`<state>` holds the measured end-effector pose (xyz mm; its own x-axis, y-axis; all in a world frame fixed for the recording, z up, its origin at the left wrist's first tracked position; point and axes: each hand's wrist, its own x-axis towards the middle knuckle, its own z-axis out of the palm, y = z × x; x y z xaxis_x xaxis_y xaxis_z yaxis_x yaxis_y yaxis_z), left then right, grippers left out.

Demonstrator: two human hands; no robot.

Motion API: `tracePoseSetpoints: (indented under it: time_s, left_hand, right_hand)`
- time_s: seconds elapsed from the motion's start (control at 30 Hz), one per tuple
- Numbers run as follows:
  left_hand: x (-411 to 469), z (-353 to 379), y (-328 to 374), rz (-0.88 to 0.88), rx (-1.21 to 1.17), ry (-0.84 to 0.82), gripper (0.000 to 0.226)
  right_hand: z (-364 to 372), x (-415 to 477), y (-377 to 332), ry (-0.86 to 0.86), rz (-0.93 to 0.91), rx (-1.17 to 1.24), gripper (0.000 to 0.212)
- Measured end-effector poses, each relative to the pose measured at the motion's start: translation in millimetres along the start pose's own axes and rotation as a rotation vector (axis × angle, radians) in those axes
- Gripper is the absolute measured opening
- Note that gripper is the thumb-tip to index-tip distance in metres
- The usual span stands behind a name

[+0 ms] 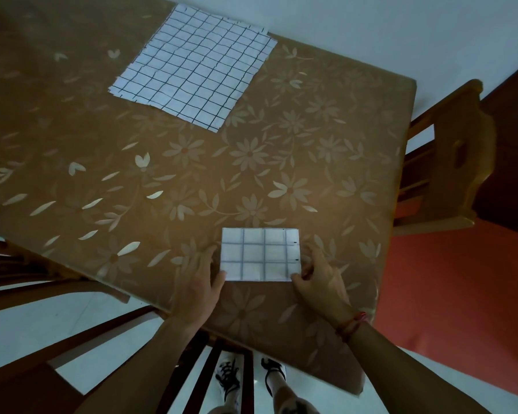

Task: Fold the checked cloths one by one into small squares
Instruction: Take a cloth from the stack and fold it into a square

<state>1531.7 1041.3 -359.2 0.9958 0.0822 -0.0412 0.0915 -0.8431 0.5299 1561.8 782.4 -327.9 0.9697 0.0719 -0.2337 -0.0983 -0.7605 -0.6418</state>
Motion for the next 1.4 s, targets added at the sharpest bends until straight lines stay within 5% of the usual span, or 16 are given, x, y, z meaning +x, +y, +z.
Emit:
tracePoseSetpoints:
  time_s: [0.3, 0.7, 1.4]
  left_hand:
    - [21, -8, -6, 0.37, 0.262, -0.123, 0.053]
    - [29, 4, -20, 0.449, 0.349, -0.216, 0.057]
    - [30, 0, -20, 0.422, 0.444, -0.207, 0.059]
  right_hand:
    - [20, 10, -21, 0.178, -0.224, -0.234, 0.047]
    - [93, 44, -57, -0.019, -0.587, -0.499, 0.053]
    - [30, 41, 17, -0.164, -0.362, -0.727, 0.082]
